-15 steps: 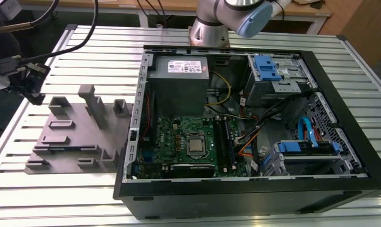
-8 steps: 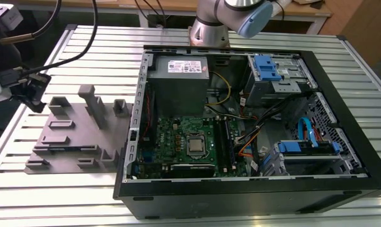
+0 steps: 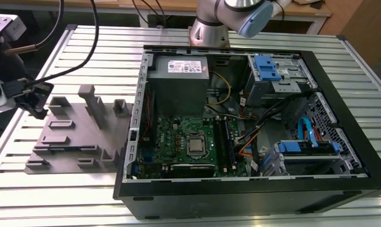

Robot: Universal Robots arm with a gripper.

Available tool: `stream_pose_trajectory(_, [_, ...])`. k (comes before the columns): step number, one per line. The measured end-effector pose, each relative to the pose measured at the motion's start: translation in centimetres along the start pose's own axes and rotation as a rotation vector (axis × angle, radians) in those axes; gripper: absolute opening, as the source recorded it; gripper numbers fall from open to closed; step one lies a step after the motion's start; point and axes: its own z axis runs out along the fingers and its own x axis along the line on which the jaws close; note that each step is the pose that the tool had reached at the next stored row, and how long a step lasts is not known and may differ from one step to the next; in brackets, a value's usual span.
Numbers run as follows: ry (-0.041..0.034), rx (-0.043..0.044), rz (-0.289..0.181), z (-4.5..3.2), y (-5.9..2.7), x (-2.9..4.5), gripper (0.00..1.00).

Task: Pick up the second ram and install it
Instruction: 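Reach for the second ram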

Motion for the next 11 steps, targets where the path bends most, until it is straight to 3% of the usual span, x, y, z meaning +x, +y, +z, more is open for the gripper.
stream_pose_trajectory(11, [0.0001, 0.0001, 0.000, 1.98, -0.92, -0.33, 0.11])
